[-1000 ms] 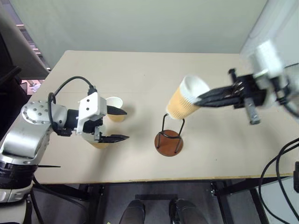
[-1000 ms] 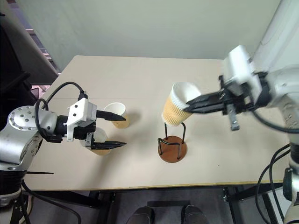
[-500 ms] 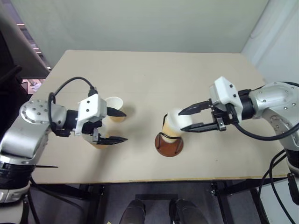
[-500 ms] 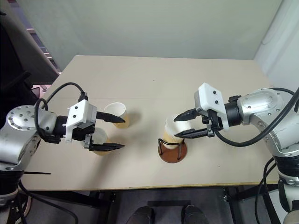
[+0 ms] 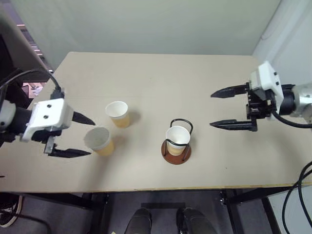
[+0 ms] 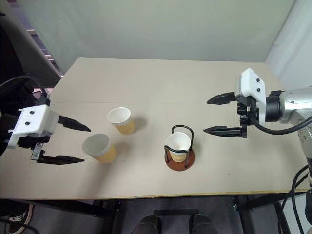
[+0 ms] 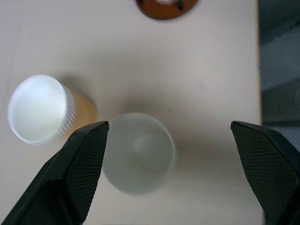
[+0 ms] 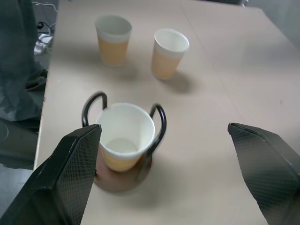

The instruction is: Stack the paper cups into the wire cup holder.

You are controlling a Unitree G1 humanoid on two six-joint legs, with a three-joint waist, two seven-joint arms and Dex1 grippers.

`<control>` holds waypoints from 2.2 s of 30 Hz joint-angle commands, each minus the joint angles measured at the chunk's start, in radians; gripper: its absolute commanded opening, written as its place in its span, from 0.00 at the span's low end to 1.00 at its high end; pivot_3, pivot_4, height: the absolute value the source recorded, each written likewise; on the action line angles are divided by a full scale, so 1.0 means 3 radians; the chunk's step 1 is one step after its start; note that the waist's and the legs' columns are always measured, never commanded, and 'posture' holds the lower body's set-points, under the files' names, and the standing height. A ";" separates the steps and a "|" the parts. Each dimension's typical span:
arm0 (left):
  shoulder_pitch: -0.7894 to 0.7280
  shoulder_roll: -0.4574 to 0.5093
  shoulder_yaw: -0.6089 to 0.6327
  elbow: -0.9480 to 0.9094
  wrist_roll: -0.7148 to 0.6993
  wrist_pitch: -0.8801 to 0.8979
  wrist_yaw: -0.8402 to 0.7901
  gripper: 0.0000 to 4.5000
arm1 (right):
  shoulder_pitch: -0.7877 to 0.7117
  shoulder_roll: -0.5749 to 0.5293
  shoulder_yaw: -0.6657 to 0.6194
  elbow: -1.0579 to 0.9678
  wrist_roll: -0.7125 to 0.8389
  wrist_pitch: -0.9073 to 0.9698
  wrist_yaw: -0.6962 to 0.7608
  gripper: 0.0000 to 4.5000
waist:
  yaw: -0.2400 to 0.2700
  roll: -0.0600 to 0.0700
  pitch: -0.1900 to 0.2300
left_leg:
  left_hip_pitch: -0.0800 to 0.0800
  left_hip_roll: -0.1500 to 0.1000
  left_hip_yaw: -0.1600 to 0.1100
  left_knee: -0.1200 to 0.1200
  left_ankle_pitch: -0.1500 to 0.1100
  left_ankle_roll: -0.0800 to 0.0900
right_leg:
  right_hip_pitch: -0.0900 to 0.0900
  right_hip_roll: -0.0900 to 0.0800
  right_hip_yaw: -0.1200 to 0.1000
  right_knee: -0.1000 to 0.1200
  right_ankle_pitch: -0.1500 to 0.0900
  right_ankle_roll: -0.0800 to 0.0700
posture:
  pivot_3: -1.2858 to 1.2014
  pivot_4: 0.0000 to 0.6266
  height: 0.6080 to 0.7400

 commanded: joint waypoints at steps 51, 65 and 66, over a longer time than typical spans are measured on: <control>-0.3781 -0.1548 -0.3306 0.1469 -0.0979 -0.1563 -0.0182 0.01 | 0.0930 -0.0468 -0.1168 -0.1021 0.0425 0.0480 -0.0666 1.00 | 0.0026 0.0005 -0.0001 | -0.0035 -0.0013 0.0028 0.0066 -0.0019 0.0039 | -0.0004 0.0004 0.0059 -0.0012 0.0014 0.0104 | 0.52 0.24 1.00; -0.3892 -0.1823 -0.3807 0.1579 -0.1057 -0.1974 -0.0182 0.01 | 0.1462 -0.0451 -0.1881 -0.1429 0.1067 0.0516 -0.0788 1.00 | 0.0072 0.0007 -0.0001 | -0.0061 -0.0016 0.0066 0.0112 -0.0049 0.0062 | 0.0001 -0.0006 0.0074 -0.0057 0.0025 0.0142 | 0.52 0.24 1.00; -0.3897 -0.1818 -0.3818 0.1582 -0.1057 -0.1984 -0.0182 0.01 | 0.1486 -0.0459 -0.1900 -0.1439 0.1074 0.0516 -0.0802 1.00 | 0.0071 0.0007 -0.0001 | -0.0059 -0.0017 0.0071 0.0113 -0.0056 0.0075 | 0.0001 -0.0006 0.0076 -0.0056 0.0026 0.0143 | 0.52 0.24 1.00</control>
